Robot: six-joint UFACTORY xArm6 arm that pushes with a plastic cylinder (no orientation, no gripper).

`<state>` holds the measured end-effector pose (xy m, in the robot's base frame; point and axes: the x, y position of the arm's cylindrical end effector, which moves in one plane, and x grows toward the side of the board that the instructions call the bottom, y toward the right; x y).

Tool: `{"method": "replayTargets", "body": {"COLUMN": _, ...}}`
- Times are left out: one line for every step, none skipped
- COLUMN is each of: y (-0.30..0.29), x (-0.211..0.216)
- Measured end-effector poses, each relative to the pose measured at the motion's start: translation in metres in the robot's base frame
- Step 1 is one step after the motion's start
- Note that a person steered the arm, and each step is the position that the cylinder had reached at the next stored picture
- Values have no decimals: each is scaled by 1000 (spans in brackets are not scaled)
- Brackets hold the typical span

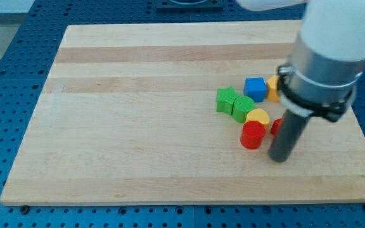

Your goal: Push the red circle into the red star

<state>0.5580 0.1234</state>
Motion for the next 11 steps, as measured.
{"method": "replayTargets", "body": {"y": -57, "x": 4}}
{"method": "replayTargets", "body": {"y": -101, "x": -5}}
{"method": "replayTargets", "body": {"y": -102, "x": -36}}
{"method": "replayTargets", "body": {"y": -86, "x": -41}}
{"method": "replayTargets", "body": {"y": -45, "x": -36}}
{"method": "replayTargets", "body": {"y": -5, "x": -36}}
{"method": "replayTargets", "body": {"y": 5, "x": -36}}
{"method": "replayTargets", "body": {"y": 0, "x": -36}}
{"method": "replayTargets", "body": {"y": -28, "x": -35}}
{"method": "replayTargets", "body": {"y": -9, "x": -20}}
{"method": "replayTargets", "body": {"y": 47, "x": 7}}
